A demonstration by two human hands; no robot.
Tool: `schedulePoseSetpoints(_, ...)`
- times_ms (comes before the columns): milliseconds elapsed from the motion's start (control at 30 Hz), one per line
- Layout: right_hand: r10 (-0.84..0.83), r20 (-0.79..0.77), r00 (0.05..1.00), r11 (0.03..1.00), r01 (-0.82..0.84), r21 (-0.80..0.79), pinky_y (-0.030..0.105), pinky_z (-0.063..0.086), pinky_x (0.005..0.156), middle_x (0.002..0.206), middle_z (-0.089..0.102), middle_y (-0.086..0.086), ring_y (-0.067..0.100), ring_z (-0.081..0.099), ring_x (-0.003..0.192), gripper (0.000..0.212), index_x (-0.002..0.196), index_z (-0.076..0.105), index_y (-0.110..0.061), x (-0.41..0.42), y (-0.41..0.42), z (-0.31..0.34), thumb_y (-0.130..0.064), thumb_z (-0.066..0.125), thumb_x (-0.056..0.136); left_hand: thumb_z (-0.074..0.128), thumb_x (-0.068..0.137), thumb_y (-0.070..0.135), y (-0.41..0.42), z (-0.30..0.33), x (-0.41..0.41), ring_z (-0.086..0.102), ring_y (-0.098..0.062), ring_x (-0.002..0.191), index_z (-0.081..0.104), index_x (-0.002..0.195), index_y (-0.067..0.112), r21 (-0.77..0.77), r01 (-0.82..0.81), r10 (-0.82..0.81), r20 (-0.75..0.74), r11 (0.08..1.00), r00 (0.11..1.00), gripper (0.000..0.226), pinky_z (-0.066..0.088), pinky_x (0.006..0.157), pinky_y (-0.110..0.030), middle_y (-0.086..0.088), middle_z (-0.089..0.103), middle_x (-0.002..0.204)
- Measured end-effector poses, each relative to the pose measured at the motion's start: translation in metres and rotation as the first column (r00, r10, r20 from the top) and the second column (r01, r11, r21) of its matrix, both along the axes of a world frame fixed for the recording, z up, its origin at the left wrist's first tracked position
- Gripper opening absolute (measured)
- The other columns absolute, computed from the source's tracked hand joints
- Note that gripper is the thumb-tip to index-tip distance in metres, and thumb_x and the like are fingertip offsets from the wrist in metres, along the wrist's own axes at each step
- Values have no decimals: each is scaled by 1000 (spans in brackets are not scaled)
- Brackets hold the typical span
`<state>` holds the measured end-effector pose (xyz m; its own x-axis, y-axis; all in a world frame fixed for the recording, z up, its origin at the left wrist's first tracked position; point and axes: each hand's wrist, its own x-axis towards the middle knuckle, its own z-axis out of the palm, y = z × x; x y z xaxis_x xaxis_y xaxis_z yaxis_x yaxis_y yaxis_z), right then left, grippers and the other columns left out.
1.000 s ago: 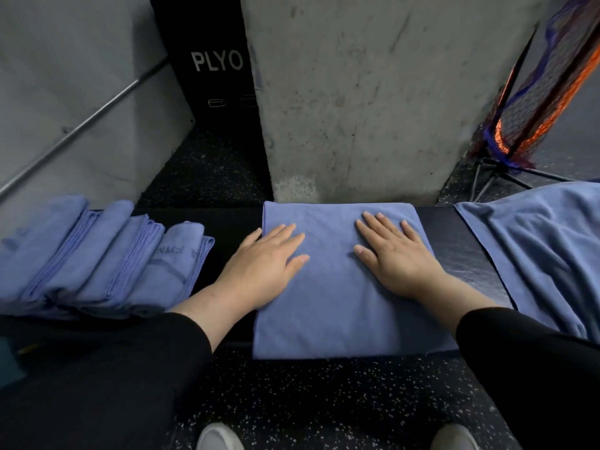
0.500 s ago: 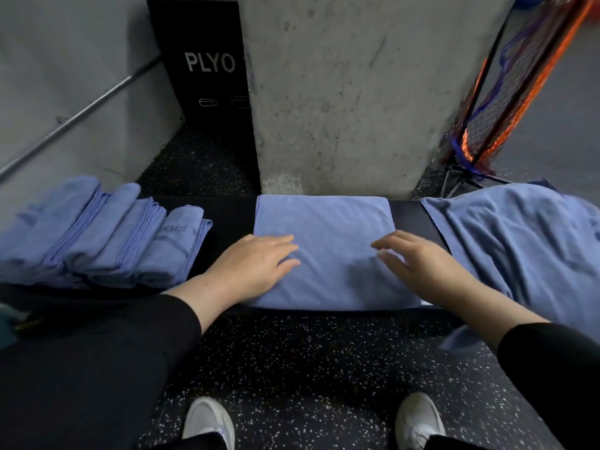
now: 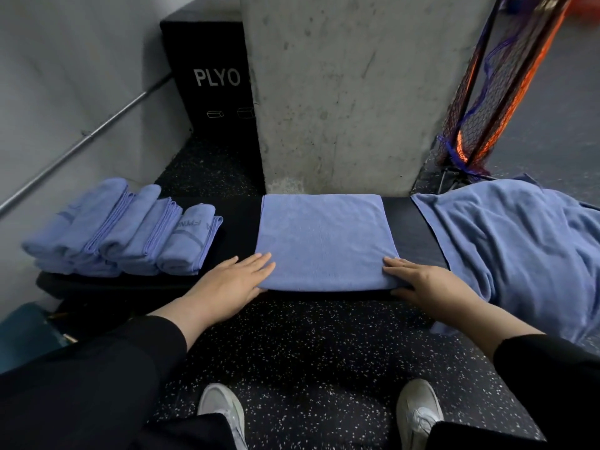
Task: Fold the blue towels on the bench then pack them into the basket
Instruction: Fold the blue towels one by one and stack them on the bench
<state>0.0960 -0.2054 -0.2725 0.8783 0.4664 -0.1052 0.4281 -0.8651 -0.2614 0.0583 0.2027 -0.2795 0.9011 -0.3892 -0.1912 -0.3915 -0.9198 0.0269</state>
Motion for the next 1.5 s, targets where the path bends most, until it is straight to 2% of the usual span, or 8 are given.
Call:
schedulePoseSetpoints(267,-173,3,985,985,173,29,27,46,83,124,69,-14,17,64,116,37,125,68,-25,-2,9,21,-13,58,92,54,104,25,3,12,-3,44,-9,142,60,140,24,-262,-105,110,6,959,994,37,32,119,-29,7,50,152)
schedulePoseSetpoints(367,-211,-41,977,976,213,53,28,36,66,87,69,-10,23,66,91,19,97,69,-33,-4,9,33,-16,61,92,55,102,35,2,30,-8,65,-16,107,70,116,22,-268,-212,199,-73,940,977,25,51,92,-36,4,72,113)
schedulePoseSetpoints(467,-254,-92,963,953,265,145,22,38,56,61,59,-14,5,55,62,32,72,55,-41,-7,6,44,-16,65,89,59,99,35,2,49,-11,57,-11,71,62,81,24,-351,-294,252,-159,889,954,21,43,65,-31,6,62,74)
schedulePoseSetpoints(567,-275,-143,951,904,307,299,18,37,50,46,52,-16,2,46,47,29,65,60,-25,-11,3,56,-12,65,90,63,97,32,1,64,-10,48,-4,60,64,81,22,-455,-352,277,-225,818,934,19,37,60,-25,8,56,67)
schedulePoseSetpoints(800,-235,-315,919,751,378,541,32,36,64,64,53,-5,12,46,65,23,75,64,-12,-9,-7,72,-18,60,98,58,99,15,3,80,-7,56,-20,78,64,79,12,-700,-569,271,-501,432,822,22,46,79,-36,-6,58,76)
schedulePoseSetpoints(1033,-207,-493,845,557,516,651,29,42,67,70,48,2,15,44,69,22,86,63,-2,1,14,60,-18,57,101,60,96,18,0,70,7,53,-24,70,57,83,13,-675,-679,318,-601,290,733,13,49,73,-38,-8,51,74)
schedulePoseSetpoints(1267,-375,-433,820,498,572,652,41,46,71,74,53,5,21,52,73,33,88,62,-3,36,27,44,-33,58,99,57,99,23,-12,52,47,61,-17,74,67,85,18,-752,-597,507,-412,280,757,18,50,72,-39,-1,65,76)
schedulePoseSetpoints(1500,-549,-185,815,719,574,392,36,33,62,81,60,6,27,53,78,28,86,50,-14,83,41,24,-33,43,105,41,106,30,-24,34,95,54,-20,74,54,95,16,-523,-572,591,-153,632,792,22,36,60,-35,-4,61,82)
